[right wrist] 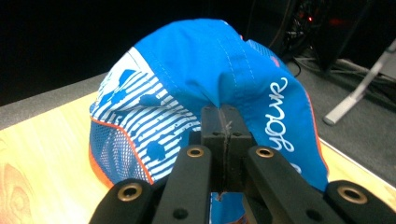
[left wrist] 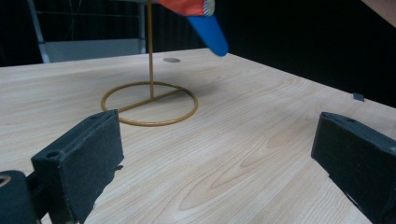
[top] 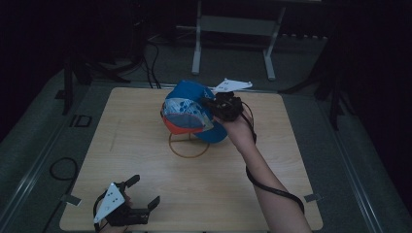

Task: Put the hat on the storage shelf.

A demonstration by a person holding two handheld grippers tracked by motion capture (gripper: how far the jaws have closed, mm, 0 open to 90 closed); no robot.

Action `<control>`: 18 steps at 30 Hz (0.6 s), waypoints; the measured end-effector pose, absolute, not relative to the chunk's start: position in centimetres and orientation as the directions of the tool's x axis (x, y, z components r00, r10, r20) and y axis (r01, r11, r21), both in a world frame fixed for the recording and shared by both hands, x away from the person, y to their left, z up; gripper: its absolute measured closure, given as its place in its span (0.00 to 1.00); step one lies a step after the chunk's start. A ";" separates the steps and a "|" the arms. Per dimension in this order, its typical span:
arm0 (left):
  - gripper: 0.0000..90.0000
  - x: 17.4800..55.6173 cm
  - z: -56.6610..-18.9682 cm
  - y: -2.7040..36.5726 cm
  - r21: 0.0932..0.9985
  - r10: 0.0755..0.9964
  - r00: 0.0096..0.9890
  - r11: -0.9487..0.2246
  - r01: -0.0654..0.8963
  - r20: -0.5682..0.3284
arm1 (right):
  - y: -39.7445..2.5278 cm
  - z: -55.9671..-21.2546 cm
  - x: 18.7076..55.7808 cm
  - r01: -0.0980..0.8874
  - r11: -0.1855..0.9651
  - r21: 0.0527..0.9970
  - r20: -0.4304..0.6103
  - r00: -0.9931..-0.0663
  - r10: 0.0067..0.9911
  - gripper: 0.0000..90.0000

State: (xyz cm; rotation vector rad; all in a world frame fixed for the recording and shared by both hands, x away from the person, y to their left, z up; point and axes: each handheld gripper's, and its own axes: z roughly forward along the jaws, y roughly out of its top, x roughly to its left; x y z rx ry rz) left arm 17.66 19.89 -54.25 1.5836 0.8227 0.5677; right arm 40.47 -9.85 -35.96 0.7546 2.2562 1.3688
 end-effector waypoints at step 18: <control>0.03 17.7 -54.3 19.8 0.979 0.765 0.639 -0.055 0.197 -0.086 | -10.3 -37.0 40.9 0.274 0.340 0.900 -0.001 -0.778 0.628 0.78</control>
